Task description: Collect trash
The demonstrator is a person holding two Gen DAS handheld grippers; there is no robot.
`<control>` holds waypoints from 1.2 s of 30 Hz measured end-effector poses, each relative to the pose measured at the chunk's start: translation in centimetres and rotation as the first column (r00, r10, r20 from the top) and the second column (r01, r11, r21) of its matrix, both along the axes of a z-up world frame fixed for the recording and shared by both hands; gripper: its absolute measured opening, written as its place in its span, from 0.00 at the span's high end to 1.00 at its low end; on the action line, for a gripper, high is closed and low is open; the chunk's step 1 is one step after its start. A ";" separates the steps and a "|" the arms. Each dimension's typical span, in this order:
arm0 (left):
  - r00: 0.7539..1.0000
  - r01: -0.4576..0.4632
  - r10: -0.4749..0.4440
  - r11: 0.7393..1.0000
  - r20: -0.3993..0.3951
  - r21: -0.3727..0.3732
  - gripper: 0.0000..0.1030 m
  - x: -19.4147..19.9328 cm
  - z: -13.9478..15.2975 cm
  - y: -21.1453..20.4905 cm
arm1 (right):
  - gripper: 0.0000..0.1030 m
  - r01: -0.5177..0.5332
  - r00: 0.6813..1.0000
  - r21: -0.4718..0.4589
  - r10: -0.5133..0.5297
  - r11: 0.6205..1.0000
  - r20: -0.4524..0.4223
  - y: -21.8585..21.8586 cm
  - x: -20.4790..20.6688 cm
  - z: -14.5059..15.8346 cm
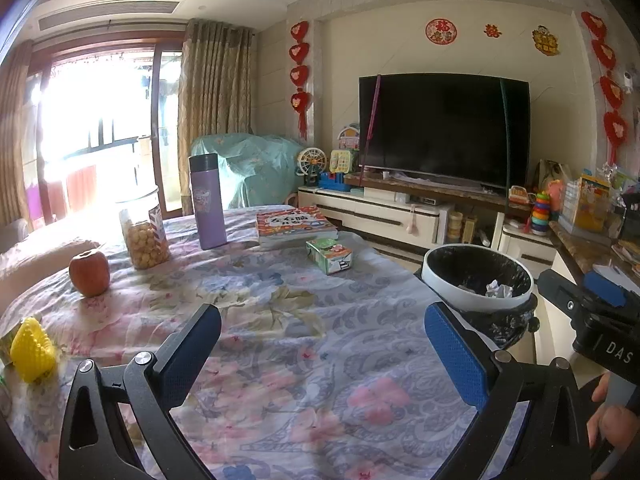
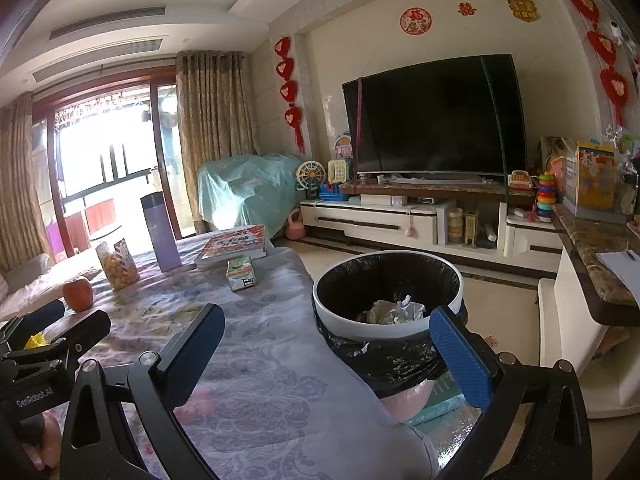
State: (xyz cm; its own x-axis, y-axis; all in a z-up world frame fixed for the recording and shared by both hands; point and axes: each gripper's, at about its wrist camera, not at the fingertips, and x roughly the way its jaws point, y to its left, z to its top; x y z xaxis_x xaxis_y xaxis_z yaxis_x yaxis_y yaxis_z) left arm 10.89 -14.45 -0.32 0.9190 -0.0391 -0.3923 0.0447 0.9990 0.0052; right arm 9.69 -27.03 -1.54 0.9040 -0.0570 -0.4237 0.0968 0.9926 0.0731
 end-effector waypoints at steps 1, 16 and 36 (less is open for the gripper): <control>1.000 0.000 0.000 1.000 0.000 0.000 0.01 0.0 0.0 0.0 | 0.00 0.000 1.000 0.000 0.000 1.000 0.001 0.0 0.0 0.0; 1.000 0.009 -0.009 1.000 -0.004 -0.006 0.01 -0.1 0.1 0.0 | 0.00 -0.002 1.000 0.003 0.002 1.000 0.000 0.0 0.0 0.0; 1.000 0.015 -0.015 1.000 -0.011 -0.002 0.01 -0.1 -0.1 -0.1 | 0.00 -0.006 1.000 0.007 0.006 1.000 0.001 0.5 0.1 0.3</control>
